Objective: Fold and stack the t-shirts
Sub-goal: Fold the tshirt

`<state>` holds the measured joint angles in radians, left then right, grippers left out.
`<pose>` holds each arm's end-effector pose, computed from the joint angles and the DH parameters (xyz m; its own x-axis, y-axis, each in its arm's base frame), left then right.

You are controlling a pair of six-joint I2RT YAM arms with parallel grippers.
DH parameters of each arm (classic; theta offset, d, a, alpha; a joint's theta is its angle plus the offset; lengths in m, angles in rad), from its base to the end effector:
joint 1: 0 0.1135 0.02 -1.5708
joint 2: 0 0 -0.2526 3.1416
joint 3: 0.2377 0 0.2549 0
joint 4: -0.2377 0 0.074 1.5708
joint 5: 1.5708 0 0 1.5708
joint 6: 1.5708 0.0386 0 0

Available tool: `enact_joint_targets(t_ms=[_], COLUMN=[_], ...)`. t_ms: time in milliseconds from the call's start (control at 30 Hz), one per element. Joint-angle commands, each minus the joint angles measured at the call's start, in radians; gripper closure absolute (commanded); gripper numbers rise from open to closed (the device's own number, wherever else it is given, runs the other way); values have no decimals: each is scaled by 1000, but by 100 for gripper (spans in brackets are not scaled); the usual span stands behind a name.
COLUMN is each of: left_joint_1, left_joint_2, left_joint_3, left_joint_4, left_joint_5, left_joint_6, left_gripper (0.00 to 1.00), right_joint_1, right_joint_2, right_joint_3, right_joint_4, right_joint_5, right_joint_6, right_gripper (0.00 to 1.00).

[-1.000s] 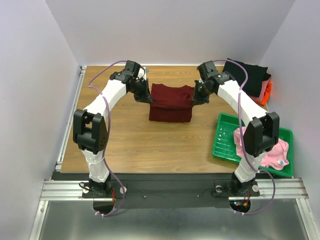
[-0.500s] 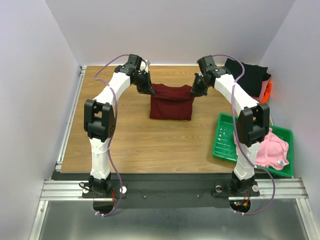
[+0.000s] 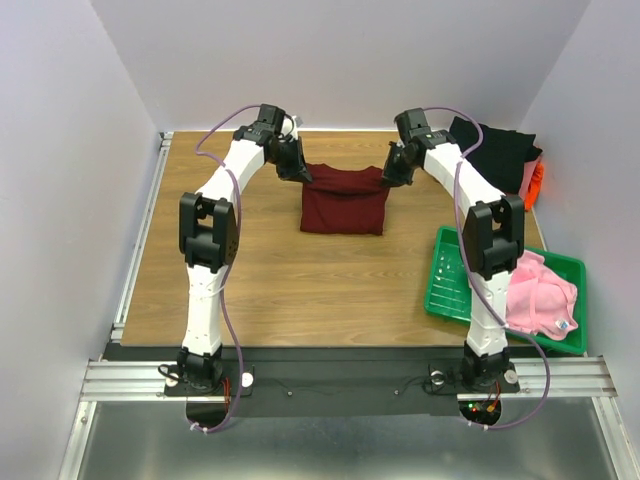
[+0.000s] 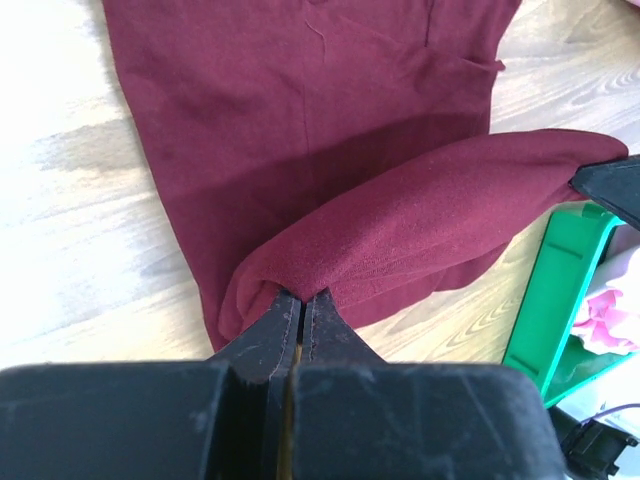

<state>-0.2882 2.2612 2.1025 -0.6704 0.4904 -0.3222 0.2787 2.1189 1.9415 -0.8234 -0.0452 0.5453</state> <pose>0.4818 -0.1618 0.2487 -0.8465 -0.0404 -0.5308 0.3033 0.7828 -0.5433 0.4483 0.1301 0.2497 -0.8467 0.2967 -0.4416 0.1648 0.9355 0.3124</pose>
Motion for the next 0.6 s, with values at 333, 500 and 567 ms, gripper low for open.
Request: enact_joint_targets(t_ms=[333, 500, 567], left_joint_1=[34, 34, 34], left_joint_2=[24, -63, -138], left_joint_3=[87, -31, -137], left_joint_4=[78, 43, 55], left_joint_5=[54, 54, 47], left_joint_6=[31, 101, 135], left_gripper=[100, 100, 100], right_joint_1=[-32, -32, -32], right_joint_2=[41, -49, -124], right_joint_3=[117, 28, -65], right_joint_4=[63, 52, 46], right_joint_5=[-28, -137, -180], right_joint_6=[-30, -62, -73], right_gripper=[100, 100, 100])
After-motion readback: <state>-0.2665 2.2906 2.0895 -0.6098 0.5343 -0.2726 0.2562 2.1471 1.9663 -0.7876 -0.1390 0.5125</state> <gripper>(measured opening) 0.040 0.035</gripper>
